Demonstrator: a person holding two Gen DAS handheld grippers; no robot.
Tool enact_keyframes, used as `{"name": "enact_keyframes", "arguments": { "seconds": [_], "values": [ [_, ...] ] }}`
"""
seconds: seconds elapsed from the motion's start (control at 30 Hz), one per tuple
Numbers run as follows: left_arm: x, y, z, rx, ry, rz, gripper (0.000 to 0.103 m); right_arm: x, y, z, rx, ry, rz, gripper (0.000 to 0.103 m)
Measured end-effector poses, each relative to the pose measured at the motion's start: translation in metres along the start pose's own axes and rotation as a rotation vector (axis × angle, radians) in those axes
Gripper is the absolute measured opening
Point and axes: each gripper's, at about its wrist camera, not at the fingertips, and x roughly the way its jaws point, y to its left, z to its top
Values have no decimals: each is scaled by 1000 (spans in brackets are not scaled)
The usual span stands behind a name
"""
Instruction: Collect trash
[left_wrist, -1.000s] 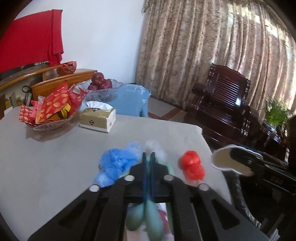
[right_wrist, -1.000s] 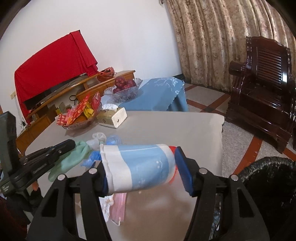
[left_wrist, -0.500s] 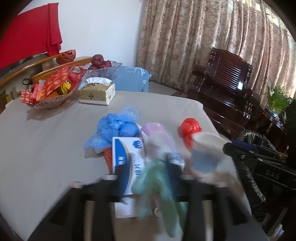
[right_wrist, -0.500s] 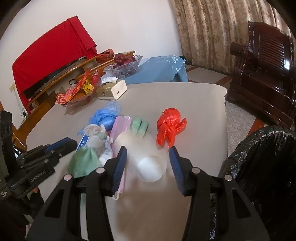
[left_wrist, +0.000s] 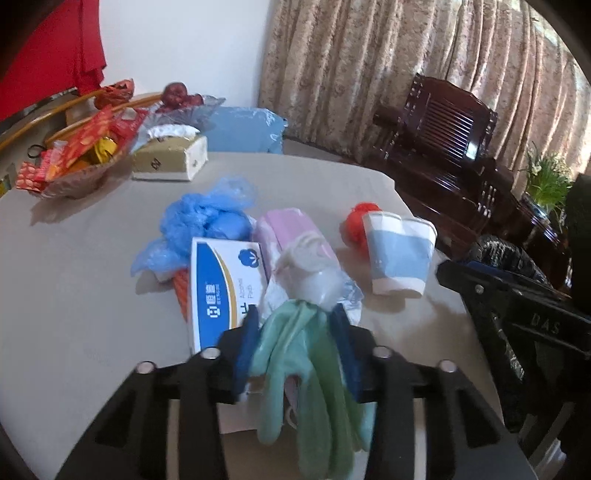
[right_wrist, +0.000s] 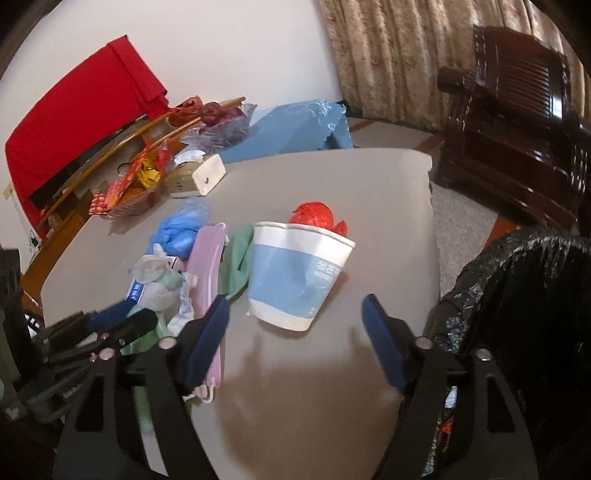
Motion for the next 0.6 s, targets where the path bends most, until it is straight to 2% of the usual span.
{"name": "enact_keyframes", "arguments": {
  "seconds": [0.13, 0.2, 0.33, 0.4, 0.43, 0.6],
  "values": [
    [-2, 1, 1, -6, -16, -16, 22, 18, 7, 3, -2, 7, -25, 86],
    [-4, 3, 3, -12, -20, -25, 17, 28, 10, 6, -7, 12, -40, 86],
    [-12, 7, 6, -26, -43, -34, 15, 53, 15, 9, 2, 37, -63, 86],
    [-16, 9, 8, -24, -54, -29, 15, 61, 16, 11, -3, 51, -66, 76],
    [-17, 10, 9, -26, -57, -29, 15, 66, 17, 11, -9, 73, -54, 62],
    [-27, 14, 16, -40, -86, -41, 14, 53, 24, 12, -47, 56, -16, 55]
  ]
}}
